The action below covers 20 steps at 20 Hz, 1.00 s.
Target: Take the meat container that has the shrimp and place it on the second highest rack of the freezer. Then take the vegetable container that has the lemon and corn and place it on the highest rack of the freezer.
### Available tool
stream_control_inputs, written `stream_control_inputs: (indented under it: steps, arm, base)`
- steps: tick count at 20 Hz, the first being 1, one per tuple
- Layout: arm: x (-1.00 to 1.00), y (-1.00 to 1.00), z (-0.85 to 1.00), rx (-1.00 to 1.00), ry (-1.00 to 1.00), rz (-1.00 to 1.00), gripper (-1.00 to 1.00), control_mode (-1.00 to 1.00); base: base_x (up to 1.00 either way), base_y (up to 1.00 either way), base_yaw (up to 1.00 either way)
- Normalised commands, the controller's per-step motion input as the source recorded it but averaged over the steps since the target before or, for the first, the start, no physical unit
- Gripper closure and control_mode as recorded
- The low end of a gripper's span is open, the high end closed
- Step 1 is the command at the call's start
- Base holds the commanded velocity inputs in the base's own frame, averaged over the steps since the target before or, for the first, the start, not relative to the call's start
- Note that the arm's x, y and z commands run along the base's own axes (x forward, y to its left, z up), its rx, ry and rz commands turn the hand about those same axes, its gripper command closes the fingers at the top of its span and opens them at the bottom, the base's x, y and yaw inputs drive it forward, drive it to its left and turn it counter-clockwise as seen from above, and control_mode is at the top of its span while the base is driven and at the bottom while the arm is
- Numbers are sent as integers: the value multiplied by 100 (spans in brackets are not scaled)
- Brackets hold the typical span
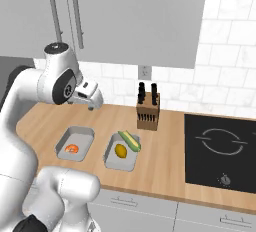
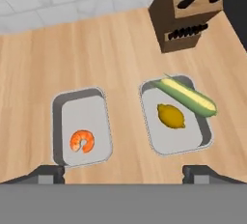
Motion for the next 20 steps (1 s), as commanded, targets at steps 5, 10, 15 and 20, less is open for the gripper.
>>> stream_control_inputs:
  steps: [5, 10, 15, 20]
  arm:
    - [-51, -30, -57, 12, -4, -45, -100, -100]
    - [-13, -52, -38, 15, 0, -45, -100, -100]
    - [-1, -57, -36, 10, 0, -36, -100, -100]
    - [-11, -66, -39, 14, 1, -24, -100, -100]
  base:
    - [0, 0, 0]
    - [0, 0, 0]
    - [0, 0, 0]
    - [0, 0, 0]
